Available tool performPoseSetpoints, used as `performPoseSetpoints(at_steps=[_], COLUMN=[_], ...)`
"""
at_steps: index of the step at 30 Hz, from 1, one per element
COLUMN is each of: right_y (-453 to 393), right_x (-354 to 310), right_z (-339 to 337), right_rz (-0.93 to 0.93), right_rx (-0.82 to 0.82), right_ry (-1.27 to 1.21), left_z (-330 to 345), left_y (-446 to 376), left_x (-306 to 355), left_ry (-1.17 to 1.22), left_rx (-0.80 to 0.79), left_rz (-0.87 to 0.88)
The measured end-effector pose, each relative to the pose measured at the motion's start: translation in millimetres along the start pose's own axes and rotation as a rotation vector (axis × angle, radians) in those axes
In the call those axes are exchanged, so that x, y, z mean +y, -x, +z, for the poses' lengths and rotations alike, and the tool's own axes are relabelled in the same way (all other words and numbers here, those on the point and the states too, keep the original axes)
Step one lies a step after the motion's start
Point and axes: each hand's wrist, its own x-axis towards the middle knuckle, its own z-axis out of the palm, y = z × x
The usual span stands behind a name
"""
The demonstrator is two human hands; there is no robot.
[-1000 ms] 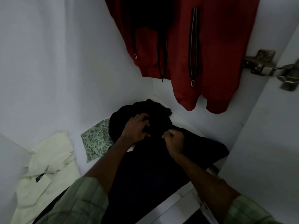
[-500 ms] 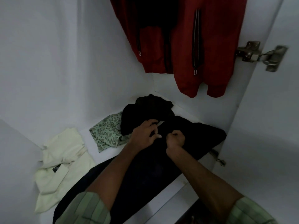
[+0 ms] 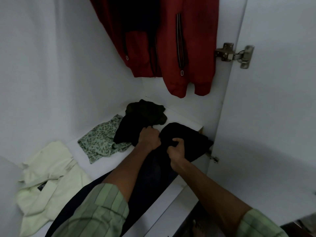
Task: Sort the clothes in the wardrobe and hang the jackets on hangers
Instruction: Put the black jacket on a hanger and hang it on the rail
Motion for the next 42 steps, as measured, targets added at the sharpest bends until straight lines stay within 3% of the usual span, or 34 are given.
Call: performPoseSetpoints(at_steps=[3, 10, 14, 17, 20, 26, 31, 34, 37, 42], right_y=[-1.4, 10.7, 22.1, 31.6, 38.1, 26.4, 38.9, 48.2, 46.4, 40.6], right_x=[-1.9, -2.8, 3.4, 2.4, -3.8, -18.4, -46.9, -58.9, -64.7, -95.7], right_z=[-13.1, -30.5, -48.1, -73.0, -101.9, -153.4, -203.1, -226.2, -243.5, -263.1], right_rz=[0.052, 0.189, 0.341, 0.389, 0.316, -0.041, 0.001, -0.074, -0.23, -0.591], right_rx=[-0.051, -0.128, -0.16, -0.311, -0.467, -0.434, -0.595, -0.593, -0.609, -0.718], right_ry=[-0.035, -0.206, -0.402, -0.486, -0.273, 0.391, 0.447, 0.522, 0.687, 1.124], left_z=[-0.1, -2.2, -2.7, -9.2, -18.0, -36.7, -37.8, -38.2, -24.7, -20.9], left_y=[10.0, 58.3, 86.7, 107.0, 131.8, 181.3, 217.0, 241.5, 271.4, 328.9], left_x=[-1.6, -9.7, -0.5, 0.9, 8.4, 48.8, 96.3, 128.0, 149.1, 159.4], left_ry=[0.274, 0.933, 1.186, 1.199, 1.305, 1.53, 1.362, 1.151, 1.004, 0.584], left_rx=[0.034, -0.141, -0.002, 0.179, 0.332, 0.541, 0.54, 0.498, 0.376, 0.232], left_rz=[-0.115, -0.229, -0.463, -0.534, -0.531, -0.585, -0.718, -0.529, -0.356, -0.481])
